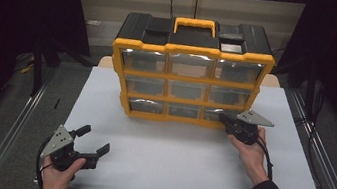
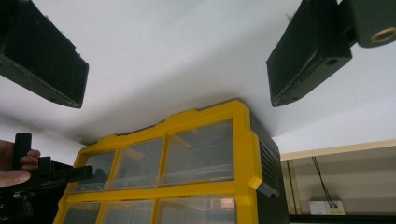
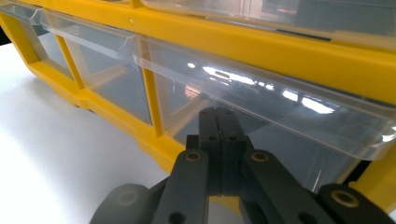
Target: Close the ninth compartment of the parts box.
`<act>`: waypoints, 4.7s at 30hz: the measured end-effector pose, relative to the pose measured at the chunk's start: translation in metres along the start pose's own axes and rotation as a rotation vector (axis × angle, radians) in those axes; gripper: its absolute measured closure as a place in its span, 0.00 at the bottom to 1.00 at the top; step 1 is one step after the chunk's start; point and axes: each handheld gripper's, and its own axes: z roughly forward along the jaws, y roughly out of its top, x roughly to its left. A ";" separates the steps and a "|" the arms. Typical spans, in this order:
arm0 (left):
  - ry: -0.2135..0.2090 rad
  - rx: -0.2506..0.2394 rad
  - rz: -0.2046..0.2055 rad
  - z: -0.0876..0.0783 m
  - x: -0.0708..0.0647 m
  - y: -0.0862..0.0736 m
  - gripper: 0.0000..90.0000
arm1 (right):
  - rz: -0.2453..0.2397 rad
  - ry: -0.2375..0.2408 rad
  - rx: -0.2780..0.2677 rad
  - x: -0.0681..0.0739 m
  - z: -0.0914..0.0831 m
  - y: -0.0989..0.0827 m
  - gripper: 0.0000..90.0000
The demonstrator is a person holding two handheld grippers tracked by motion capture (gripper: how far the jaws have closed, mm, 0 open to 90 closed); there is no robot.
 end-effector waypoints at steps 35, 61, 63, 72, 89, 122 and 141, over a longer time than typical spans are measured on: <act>-0.001 -0.002 -0.016 0.002 0.003 -0.001 0.06 | 0.001 0.001 0.026 0.002 0.002 -0.002 0.90; 0.000 -0.006 -0.009 0.001 0.002 0.000 0.06 | 0.040 0.067 0.022 0.013 -0.022 0.005 0.28; -0.001 -0.006 -0.011 0.001 0.002 0.000 0.06 | 0.043 0.062 0.016 0.013 -0.023 0.005 0.24; 0.003 -0.011 -0.022 0.000 0.002 0.000 0.06 | 0.043 0.021 0.002 0.015 -0.034 0.006 0.03; -0.001 -0.012 -0.014 -0.001 0.001 0.000 0.05 | 0.025 0.026 -0.044 0.017 -0.066 0.002 0.01; 0.005 -0.023 -0.025 -0.007 0.000 0.000 0.04 | 0.067 -0.063 -0.087 0.007 -0.137 -0.019 0.02; 0.011 -0.021 -0.015 -0.012 0.001 -0.001 0.04 | 0.044 -0.100 -0.088 0.002 -0.160 -0.030 0.02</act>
